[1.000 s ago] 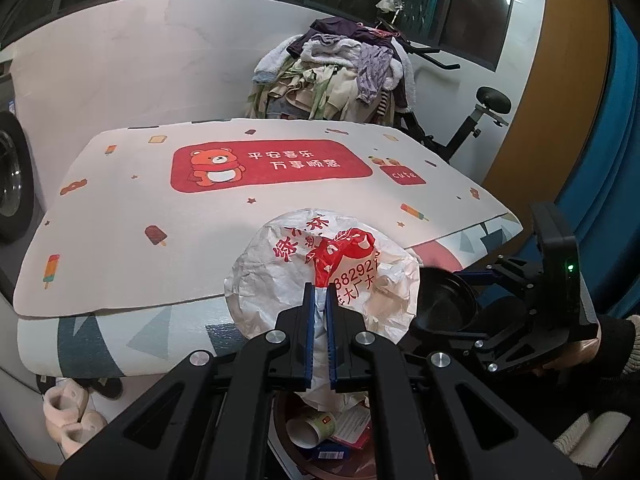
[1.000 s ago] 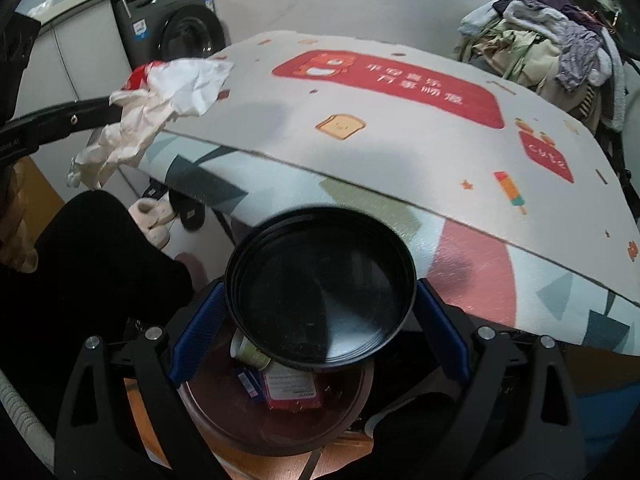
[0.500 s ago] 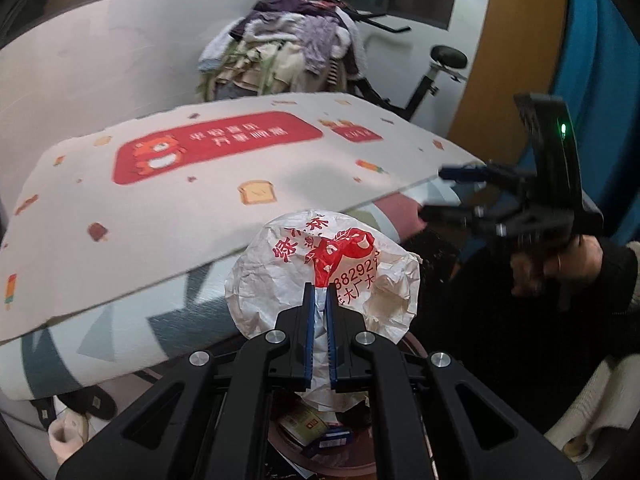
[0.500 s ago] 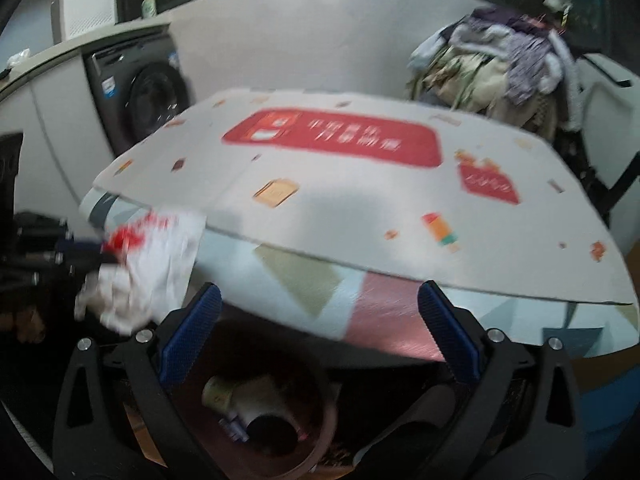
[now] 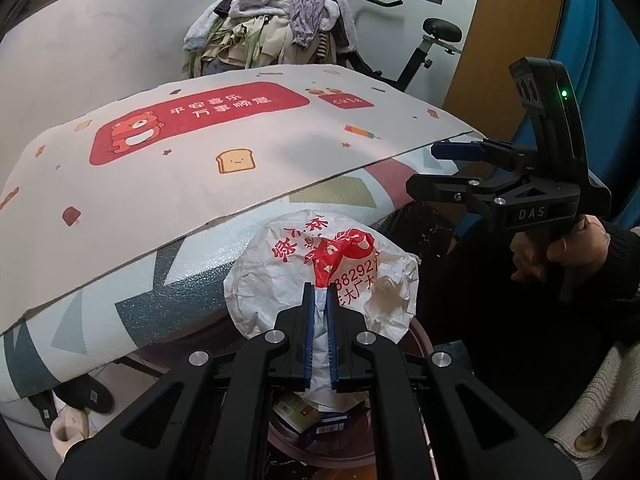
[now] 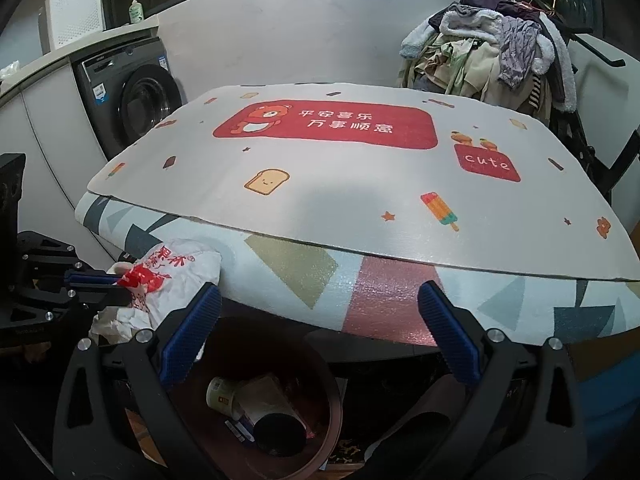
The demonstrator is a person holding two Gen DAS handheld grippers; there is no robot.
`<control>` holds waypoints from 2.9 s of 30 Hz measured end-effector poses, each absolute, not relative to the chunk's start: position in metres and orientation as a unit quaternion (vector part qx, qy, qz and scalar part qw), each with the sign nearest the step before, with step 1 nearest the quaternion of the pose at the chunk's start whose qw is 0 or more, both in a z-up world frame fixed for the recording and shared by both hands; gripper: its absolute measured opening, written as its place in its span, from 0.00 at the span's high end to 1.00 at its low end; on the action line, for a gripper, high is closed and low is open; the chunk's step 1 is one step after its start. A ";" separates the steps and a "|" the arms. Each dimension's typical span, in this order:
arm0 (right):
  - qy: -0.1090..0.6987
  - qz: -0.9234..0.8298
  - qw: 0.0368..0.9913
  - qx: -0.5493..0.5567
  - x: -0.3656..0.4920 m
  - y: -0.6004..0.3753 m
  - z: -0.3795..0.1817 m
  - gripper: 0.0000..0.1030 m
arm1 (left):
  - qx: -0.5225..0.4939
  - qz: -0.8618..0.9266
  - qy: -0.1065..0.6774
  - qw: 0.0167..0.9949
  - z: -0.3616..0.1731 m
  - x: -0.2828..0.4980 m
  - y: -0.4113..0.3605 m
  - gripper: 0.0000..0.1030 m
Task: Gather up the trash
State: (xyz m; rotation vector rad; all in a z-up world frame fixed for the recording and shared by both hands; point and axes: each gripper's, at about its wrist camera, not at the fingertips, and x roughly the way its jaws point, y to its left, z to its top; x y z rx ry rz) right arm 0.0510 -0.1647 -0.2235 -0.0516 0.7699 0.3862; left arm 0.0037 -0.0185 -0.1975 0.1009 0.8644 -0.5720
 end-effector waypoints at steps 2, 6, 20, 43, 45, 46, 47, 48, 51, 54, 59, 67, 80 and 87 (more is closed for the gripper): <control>0.373 0.188 0.908 -0.023 0.051 -0.166 -0.223 0.06 | 0.050 -0.276 0.413 0.867 -0.198 0.003 -0.020 0.89; 0.373 0.188 0.908 -0.022 0.050 -0.166 -0.223 0.06 | 0.056 -0.265 0.407 0.872 -0.196 0.001 -0.020 0.34; 0.375 0.162 0.912 -0.026 0.051 -0.167 -0.218 0.06 | 0.016 -0.180 0.376 0.909 -0.167 0.006 0.010 0.07; 0.288 0.106 0.952 -0.013 0.045 -0.191 -0.071 0.06 | 0.021 -0.080 0.199 0.977 -0.004 0.004 0.016 0.06; 0.284 0.106 0.953 -0.013 0.041 -0.190 -0.062 0.06 | 0.030 -0.075 0.192 0.978 0.003 0.000 0.015 0.06; 0.284 0.106 0.953 -0.013 0.040 -0.189 -0.059 0.06 | 0.032 -0.069 0.188 0.979 0.007 -0.002 0.015 0.06; 0.284 0.106 0.953 -0.012 0.039 -0.189 -0.056 0.06 | 0.028 -0.060 0.186 0.980 0.010 -0.003 0.016 0.06; 0.284 0.108 0.953 -0.011 0.038 -0.188 -0.054 0.06 | 0.024 -0.057 0.184 0.981 0.012 -0.004 0.017 0.06; 0.278 0.111 0.954 -0.011 0.032 -0.186 -0.046 0.06 | 0.013 -0.058 0.188 0.980 0.017 -0.005 0.020 0.06; 0.273 0.111 0.955 -0.012 0.029 -0.185 -0.042 0.06 | 0.007 -0.058 0.201 0.978 0.019 -0.006 0.021 0.06; 0.267 0.112 0.957 -0.014 0.025 -0.185 -0.037 0.06 | 0.011 -0.055 0.208 0.976 0.020 -0.009 0.018 0.06; 0.265 0.110 0.958 -0.015 0.022 -0.186 -0.034 0.06 | 0.012 -0.052 0.216 0.975 0.016 -0.010 0.016 0.06; 0.263 0.107 0.959 -0.005 0.023 -0.190 -0.030 0.06 | 0.026 -0.058 0.229 0.971 0.009 -0.008 0.007 0.06; 0.262 0.104 0.959 -0.004 0.022 -0.192 -0.030 0.06 | 0.030 -0.061 0.231 0.971 0.008 -0.007 0.004 0.06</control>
